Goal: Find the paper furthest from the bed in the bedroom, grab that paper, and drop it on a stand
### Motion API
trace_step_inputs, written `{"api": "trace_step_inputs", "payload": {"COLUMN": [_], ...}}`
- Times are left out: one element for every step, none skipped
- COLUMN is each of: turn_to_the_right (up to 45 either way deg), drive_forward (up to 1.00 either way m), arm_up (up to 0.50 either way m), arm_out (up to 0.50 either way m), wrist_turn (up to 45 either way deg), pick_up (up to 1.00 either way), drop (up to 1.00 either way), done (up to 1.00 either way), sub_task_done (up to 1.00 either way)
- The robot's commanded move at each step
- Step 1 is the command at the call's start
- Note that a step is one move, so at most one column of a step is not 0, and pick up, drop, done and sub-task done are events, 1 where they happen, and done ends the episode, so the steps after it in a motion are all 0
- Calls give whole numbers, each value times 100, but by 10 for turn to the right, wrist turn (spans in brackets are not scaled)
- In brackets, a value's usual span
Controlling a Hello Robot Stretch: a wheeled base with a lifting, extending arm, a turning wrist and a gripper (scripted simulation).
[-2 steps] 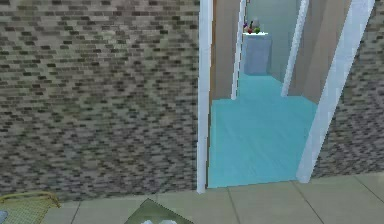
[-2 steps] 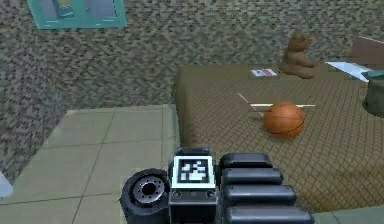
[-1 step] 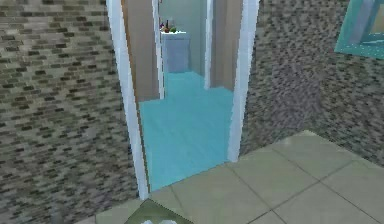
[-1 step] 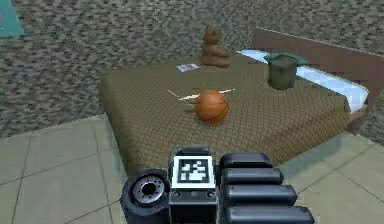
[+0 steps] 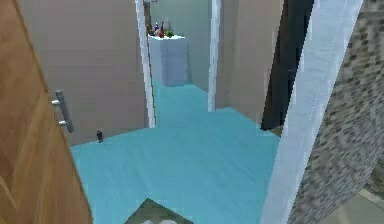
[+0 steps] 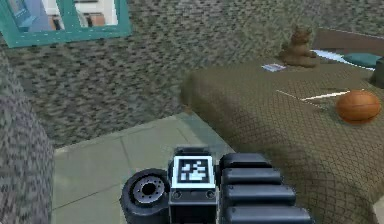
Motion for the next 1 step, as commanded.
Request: {"api": "trace_step_inputs", "payload": {"turn_to_the_right": [0], "drive_forward": [75], "arm_up": [0], "arm_out": [0], "wrist_turn": [0], "pick_up": [0], "drop": [0], "done": [0], "sub_task_done": [0]}}
